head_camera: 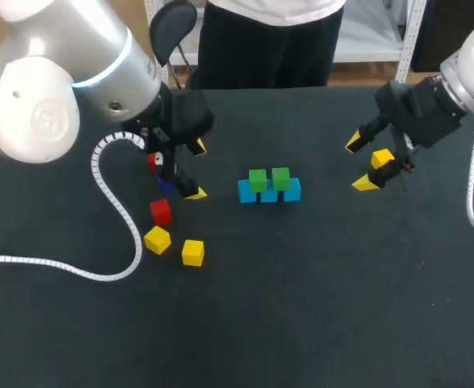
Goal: Place the blue cubes, place green cubes on the blue cubes, place the yellow cubes on the green cubes, then place the red cubes on the yellow cubes, and place purple cube on the red cubes.
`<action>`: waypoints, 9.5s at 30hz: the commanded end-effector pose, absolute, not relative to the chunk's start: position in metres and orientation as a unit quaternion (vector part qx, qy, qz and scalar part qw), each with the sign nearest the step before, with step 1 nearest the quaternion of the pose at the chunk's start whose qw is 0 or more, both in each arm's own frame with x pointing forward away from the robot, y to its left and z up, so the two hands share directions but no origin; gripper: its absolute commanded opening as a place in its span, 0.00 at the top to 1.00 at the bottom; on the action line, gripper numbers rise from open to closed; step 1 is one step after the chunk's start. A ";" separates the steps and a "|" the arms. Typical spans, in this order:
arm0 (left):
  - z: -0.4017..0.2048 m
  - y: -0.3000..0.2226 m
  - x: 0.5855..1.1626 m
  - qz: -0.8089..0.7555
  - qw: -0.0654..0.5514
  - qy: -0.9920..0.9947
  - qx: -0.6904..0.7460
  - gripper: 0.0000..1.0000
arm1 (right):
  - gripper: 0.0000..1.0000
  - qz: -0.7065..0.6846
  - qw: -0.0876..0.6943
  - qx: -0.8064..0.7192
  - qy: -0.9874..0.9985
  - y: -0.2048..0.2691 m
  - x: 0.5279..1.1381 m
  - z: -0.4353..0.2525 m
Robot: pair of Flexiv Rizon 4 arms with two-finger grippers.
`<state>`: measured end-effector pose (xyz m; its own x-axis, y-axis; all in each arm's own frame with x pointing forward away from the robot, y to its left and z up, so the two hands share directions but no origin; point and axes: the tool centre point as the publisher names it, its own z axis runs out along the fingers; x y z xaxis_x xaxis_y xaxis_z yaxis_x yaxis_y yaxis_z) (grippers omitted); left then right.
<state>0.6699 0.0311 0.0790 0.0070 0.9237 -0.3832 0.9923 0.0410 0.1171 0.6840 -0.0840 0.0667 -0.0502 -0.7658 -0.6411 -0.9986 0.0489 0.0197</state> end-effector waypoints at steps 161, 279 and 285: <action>0.033 0.030 0.522 -0.039 -0.016 0.686 0.726 0.00 | 0.00 0.239 0.240 -0.651 0.679 -0.059 0.680 0.085; 0.008 0.042 0.562 -0.049 -0.046 0.707 0.703 0.00 | 0.00 0.239 0.240 -0.651 0.679 -0.059 0.680 0.085; 0.003 0.043 0.561 -0.057 -0.047 0.712 0.699 0.08 | 0.00 0.239 0.240 -0.651 0.679 -0.059 0.680 0.085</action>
<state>0.5578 0.0430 0.0060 -0.0194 0.9997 -0.0129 0.9903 0.0174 -0.1376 0.6809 -0.0591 0.0846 -0.0372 -0.7707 -0.6362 -0.9992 0.0371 0.0136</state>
